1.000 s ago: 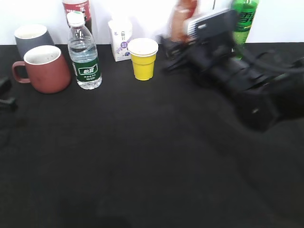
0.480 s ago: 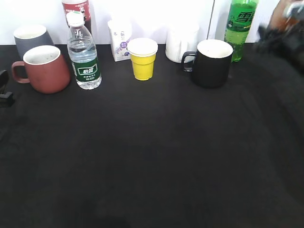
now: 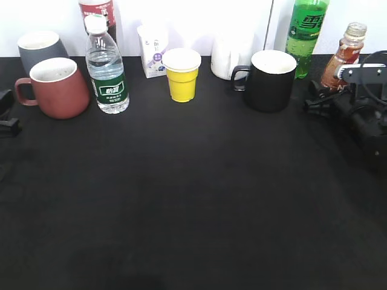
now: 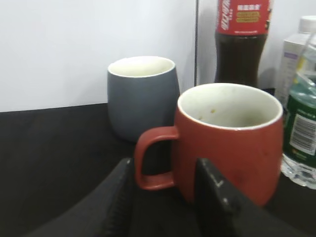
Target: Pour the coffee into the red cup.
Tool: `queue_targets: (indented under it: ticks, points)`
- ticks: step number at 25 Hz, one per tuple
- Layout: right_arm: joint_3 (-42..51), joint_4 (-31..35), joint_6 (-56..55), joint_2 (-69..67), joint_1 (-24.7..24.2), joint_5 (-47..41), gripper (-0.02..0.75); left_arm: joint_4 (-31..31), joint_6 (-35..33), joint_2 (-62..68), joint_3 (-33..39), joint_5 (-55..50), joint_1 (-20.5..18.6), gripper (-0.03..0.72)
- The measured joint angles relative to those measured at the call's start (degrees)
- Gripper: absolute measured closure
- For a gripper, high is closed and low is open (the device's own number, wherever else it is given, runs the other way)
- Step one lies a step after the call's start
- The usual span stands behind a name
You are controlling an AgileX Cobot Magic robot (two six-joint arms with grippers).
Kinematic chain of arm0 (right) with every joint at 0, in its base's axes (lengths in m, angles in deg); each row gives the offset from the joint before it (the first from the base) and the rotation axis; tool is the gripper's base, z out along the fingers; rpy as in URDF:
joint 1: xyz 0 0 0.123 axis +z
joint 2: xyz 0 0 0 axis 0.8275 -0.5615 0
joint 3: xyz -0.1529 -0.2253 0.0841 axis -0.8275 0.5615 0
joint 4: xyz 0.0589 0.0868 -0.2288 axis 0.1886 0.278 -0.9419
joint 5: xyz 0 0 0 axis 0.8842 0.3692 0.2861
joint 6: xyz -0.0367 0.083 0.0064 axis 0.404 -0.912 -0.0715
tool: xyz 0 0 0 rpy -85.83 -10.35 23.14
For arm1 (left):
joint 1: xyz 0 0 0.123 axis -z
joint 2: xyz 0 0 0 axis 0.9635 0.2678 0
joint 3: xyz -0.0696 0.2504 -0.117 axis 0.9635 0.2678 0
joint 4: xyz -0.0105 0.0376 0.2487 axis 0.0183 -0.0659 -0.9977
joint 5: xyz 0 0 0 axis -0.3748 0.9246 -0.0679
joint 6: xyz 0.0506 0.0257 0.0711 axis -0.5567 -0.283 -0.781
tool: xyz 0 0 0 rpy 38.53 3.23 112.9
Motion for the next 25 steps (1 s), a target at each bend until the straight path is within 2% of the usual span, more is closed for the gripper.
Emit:
queue_targets:
  ticks: [3, 6, 7, 9, 16, 20, 22, 24, 25]
  points:
    - [-0.46, -2.71, -0.95, -0.46, 0.00, 0.48, 0.204, -0.53, 0.00, 0.00, 0.00, 0.00, 0.00, 0.379]
    - [-0.51, -1.87, -0.95, -0.46, 0.00, 0.76, 0.106, -0.70, 0.00, 0.00, 0.00, 0.00, 0.00, 0.379]
    - [-0.51, -1.70, -0.95, -0.46, 0.00, 0.80, 0.097, -0.92, 0.00, 0.00, 0.00, 0.00, 0.00, 0.379]
    - [0.79, -1.26, -1.02, -0.38, 0.07, 1.02, 0.094, -0.96, 0.00, 0.00, 0.00, 0.00, 0.00, 0.379]
    - [15.74, 0.19, -1.06, 7.33, 0.11, 0.96, 0.097, -1.37, 0.00, 0.00, 0.00, 0.00, 0.00, 0.379]
    - [19.67, 0.19, -1.06, 16.52, 0.13, 0.96, 0.108, -1.43, 0.00, -1.62, 0.00, -0.22, 1.10, 0.379]
    - [19.78, 0.14, -1.06, 23.36, 0.13, -0.98, 0.111, -0.29, 0.00, -6.17, 0.00, -5.34, 2.78, 0.379]
    - [19.80, -0.62, -1.06, 29.59, 0.13, -11.33, 0.121, 2.12, 0.00, -12.97, 0.01, -17.18, 3.30, 0.379]
    - [19.80, -2.25, -1.06, 32.48, 0.13, -18.42, 0.128, 2.74, 0.00, -17.05, -0.46, -26.53, 3.30, 0.379]
